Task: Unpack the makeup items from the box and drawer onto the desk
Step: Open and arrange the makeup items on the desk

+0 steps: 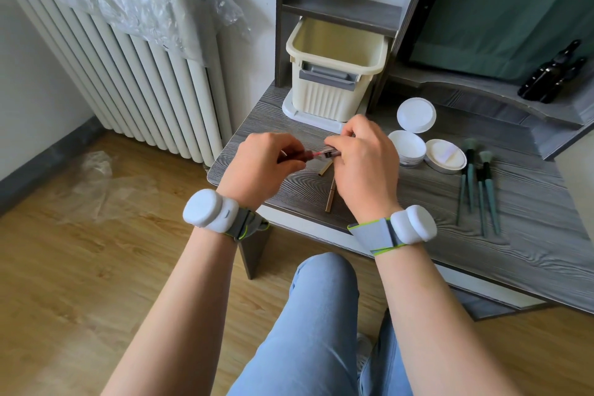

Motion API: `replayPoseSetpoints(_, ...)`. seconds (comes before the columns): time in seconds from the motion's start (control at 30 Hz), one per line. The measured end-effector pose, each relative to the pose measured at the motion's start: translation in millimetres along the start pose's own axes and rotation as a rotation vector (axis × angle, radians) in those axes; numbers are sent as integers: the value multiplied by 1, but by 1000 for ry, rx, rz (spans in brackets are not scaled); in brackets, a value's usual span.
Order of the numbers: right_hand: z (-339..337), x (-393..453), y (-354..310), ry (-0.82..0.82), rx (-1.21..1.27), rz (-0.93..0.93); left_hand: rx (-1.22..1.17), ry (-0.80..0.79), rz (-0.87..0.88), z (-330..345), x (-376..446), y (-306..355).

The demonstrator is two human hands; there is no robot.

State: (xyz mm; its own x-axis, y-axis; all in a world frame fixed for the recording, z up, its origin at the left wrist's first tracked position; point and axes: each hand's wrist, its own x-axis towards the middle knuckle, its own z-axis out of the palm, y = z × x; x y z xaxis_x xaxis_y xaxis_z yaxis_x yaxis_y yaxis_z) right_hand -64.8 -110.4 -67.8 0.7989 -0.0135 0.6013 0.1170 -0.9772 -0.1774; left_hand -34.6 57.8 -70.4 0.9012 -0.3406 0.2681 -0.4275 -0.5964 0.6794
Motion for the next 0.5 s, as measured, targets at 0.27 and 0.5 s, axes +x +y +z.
replayPoseSetpoints(0.27, -9, 12, 4, -35, 200, 242, -293, 203, -109, -3, 2, -6)
replayPoseSetpoints(0.5, 13, 14, -21, -77, 534, 473, -438, 295, -180, 19, 12, -16)
